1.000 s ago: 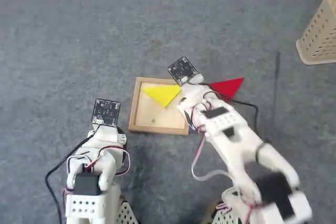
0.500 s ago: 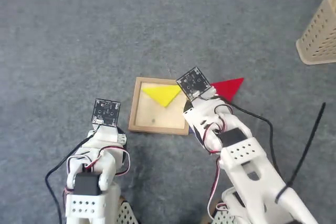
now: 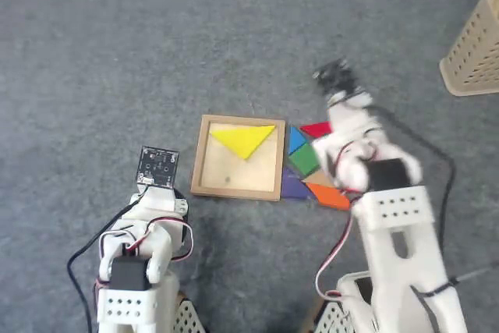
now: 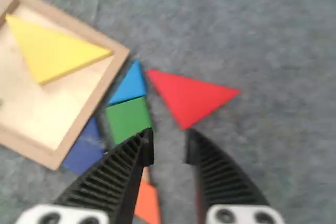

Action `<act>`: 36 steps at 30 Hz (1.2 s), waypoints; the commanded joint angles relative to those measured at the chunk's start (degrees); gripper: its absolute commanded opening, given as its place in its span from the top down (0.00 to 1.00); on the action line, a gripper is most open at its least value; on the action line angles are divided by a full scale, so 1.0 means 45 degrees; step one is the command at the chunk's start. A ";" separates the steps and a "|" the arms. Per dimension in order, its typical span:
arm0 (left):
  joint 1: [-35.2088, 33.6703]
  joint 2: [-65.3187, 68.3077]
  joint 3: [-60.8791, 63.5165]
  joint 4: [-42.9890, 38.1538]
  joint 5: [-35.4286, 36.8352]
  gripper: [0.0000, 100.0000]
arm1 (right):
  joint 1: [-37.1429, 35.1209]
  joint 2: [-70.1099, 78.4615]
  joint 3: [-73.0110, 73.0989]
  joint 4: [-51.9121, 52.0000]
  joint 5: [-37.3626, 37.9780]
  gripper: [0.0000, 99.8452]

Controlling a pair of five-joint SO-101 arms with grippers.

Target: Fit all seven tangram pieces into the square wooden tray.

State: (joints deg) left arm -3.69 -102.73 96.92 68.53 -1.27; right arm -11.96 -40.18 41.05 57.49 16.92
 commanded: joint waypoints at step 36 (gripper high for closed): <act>-0.0059 -0.0059 -0.0068 0.0059 0.0117 0.99 | 0.1495 1.3646 -0.9631 0.3741 1.6488 0.67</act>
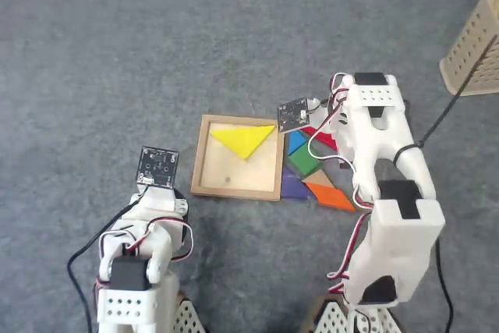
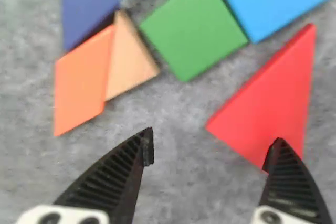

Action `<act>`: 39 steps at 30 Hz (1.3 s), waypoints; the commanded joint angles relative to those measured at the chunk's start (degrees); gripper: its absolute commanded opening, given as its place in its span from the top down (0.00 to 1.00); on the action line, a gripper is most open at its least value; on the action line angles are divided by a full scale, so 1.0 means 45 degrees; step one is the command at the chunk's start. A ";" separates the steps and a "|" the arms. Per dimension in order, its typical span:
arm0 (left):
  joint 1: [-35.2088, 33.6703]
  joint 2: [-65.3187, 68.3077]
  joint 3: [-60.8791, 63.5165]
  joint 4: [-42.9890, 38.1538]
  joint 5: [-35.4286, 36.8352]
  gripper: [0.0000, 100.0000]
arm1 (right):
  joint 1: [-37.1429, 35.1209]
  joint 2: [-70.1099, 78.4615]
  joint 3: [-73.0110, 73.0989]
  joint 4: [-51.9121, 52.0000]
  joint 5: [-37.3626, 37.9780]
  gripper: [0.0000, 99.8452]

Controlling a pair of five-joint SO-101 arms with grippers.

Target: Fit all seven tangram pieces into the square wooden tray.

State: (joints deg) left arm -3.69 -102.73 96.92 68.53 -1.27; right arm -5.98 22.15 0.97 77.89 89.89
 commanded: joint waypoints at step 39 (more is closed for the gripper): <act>-0.0078 -0.0059 -0.0068 0.0059 0.0117 0.99 | 0.0322 0.1299 -0.0703 -0.2510 -0.0195 0.77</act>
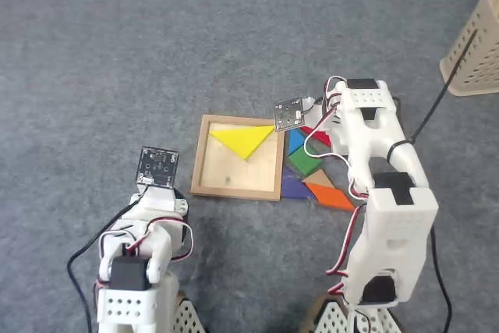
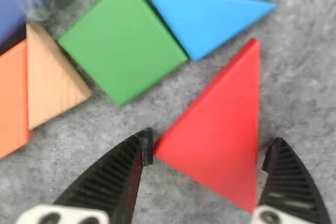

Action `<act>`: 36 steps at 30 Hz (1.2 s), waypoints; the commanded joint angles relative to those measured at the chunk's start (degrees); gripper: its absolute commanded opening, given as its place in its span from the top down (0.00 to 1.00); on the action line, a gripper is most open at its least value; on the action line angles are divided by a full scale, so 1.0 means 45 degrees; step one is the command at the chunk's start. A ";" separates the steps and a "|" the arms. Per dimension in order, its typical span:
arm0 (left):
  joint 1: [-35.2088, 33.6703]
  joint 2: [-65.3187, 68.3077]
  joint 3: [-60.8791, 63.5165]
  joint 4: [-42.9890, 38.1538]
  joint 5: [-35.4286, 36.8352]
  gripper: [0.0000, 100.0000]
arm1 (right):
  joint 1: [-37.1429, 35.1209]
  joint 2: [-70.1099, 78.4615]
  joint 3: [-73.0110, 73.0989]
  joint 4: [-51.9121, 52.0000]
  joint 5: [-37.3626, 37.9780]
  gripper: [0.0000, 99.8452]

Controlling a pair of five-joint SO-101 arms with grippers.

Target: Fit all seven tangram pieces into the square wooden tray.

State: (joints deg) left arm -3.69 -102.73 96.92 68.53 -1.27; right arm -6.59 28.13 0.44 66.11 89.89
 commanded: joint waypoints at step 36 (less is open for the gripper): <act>-0.0078 -0.0039 -0.0068 0.0059 0.0117 0.99 | -0.1573 -0.4288 -0.0625 0.4112 -1.1897 0.88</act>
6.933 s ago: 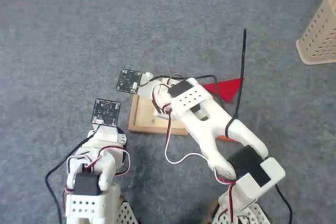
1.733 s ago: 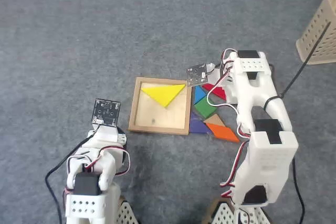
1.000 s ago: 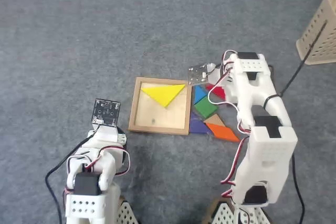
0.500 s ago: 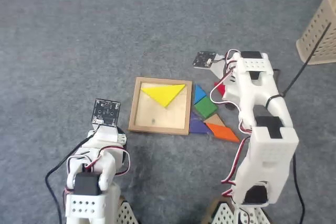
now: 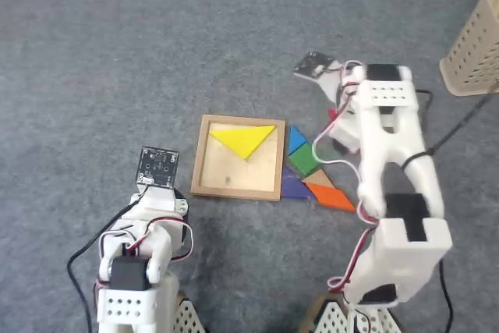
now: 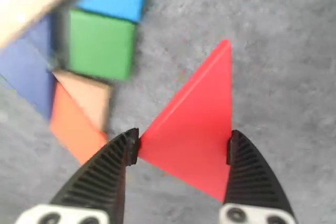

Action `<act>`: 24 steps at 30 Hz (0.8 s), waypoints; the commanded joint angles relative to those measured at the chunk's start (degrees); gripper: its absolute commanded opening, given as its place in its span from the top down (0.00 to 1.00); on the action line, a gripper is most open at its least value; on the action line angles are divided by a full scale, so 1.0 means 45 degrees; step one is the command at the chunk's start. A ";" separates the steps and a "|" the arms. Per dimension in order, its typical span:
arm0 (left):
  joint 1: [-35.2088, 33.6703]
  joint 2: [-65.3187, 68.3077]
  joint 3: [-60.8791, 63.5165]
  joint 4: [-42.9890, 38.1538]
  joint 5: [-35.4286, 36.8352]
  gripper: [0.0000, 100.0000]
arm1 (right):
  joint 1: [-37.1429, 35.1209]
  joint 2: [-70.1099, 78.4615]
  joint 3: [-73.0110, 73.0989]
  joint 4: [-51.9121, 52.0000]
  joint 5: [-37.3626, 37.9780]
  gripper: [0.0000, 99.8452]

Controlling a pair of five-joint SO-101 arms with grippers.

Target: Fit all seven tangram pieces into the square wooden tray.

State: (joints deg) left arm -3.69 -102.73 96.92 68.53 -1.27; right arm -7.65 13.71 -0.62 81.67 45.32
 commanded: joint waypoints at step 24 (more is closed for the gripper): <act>-0.0078 -0.0039 -0.0068 0.0059 0.0117 0.99 | -0.5617 0.0967 -0.0430 -0.3409 -1.3089 0.88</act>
State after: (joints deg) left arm -3.69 -102.73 96.92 68.53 -1.27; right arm -32.26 17.85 -0.53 69.54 -11.47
